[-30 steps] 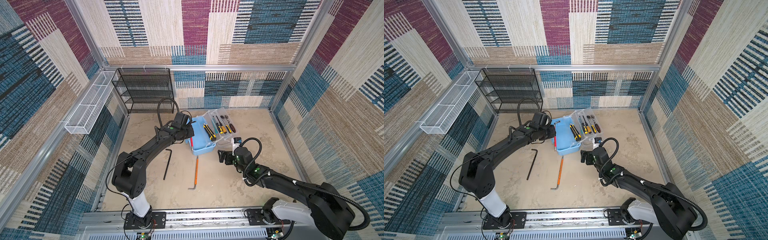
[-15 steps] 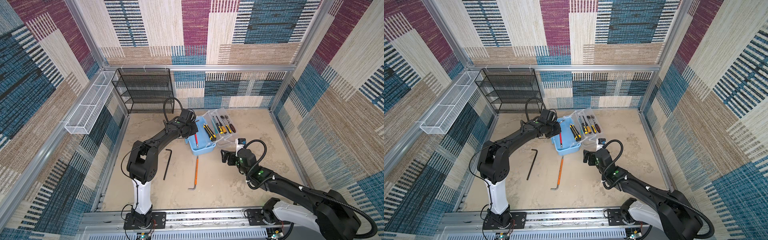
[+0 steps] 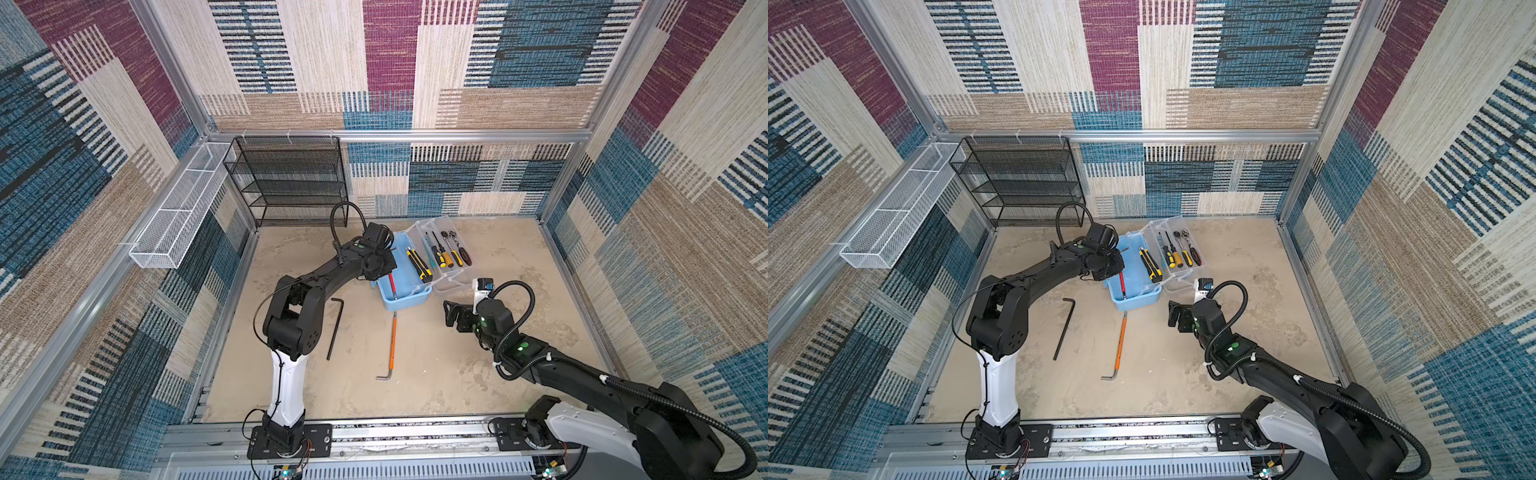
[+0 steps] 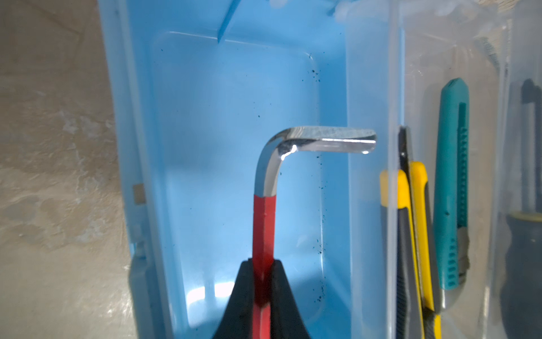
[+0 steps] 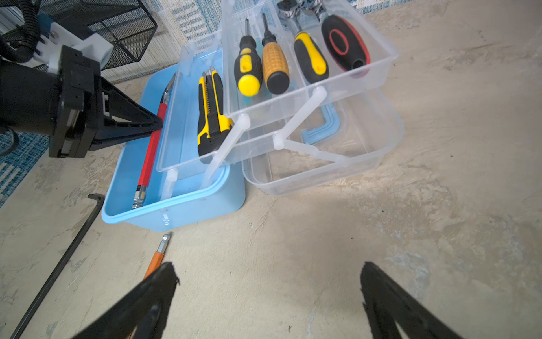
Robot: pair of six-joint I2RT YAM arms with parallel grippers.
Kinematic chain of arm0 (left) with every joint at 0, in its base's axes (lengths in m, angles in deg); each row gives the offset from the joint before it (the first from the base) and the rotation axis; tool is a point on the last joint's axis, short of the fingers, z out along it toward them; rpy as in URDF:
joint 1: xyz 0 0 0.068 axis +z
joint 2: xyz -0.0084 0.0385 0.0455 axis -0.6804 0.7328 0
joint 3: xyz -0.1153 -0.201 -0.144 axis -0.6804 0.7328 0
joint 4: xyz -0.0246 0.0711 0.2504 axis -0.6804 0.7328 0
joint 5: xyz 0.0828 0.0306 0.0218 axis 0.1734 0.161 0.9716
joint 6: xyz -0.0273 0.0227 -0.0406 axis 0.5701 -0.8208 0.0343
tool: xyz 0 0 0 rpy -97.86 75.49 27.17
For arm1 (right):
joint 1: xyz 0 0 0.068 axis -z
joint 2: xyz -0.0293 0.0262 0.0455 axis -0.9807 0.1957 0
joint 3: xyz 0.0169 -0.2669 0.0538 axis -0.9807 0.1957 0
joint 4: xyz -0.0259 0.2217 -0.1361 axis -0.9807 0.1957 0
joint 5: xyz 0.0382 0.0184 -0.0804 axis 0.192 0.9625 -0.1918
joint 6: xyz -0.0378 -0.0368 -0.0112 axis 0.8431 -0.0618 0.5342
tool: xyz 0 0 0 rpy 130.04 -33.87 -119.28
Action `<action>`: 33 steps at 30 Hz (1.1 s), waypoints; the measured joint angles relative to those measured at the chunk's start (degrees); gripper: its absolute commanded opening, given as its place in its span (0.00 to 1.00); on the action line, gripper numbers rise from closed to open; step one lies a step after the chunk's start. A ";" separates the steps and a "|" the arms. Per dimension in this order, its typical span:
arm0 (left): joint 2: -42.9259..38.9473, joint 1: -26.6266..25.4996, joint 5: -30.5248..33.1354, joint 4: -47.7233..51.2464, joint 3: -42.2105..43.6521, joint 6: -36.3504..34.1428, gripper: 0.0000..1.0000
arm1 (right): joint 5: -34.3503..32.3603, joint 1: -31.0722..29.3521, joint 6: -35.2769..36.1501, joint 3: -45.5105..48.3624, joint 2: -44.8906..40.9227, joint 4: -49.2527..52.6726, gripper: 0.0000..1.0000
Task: Pack the tool kit
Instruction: 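Lift the red hex key into the blue box with the left gripper, then grasp the orange hex key with the right gripper while the left gripper withdraws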
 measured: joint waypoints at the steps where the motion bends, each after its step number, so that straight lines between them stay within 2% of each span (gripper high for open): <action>1: 0.04 0.00 0.00 0.13 0.00 0.04 0.01 | 0.00 0.00 0.00 0.00 -0.02 0.02 1.00; 3: 0.09 0.00 0.00 0.37 0.00 0.09 0.07 | 0.00 0.02 0.00 0.00 -0.02 0.04 1.00; 7: 0.11 0.00 -0.11 0.92 0.00 0.33 0.28 | 0.04 0.11 0.02 0.00 -0.02 0.13 1.00; 12: -0.15 -0.02 -1.51 0.59 0.00 1.16 0.43 | 0.90 0.11 1.14 -1.14 0.50 0.68 0.96; 17: -2.08 -0.13 -2.99 -0.94 1.03 1.38 0.49 | 2.32 0.07 1.60 -3.10 1.55 1.25 0.89; 22: -6.40 -0.22 -3.08 -3.32 4.61 1.29 0.60 | 5.07 -0.35 1.03 -3.48 2.32 1.53 0.83; 27: -12.15 -0.22 -2.32 -6.60 9.70 -0.46 0.75 | 5.99 -4.11 -0.66 -4.85 4.28 2.03 0.80; 33: -19.91 0.09 3.19 -7.08 21.03 -3.17 0.78 | 5.29 -9.99 -3.65 -8.63 9.92 3.02 0.76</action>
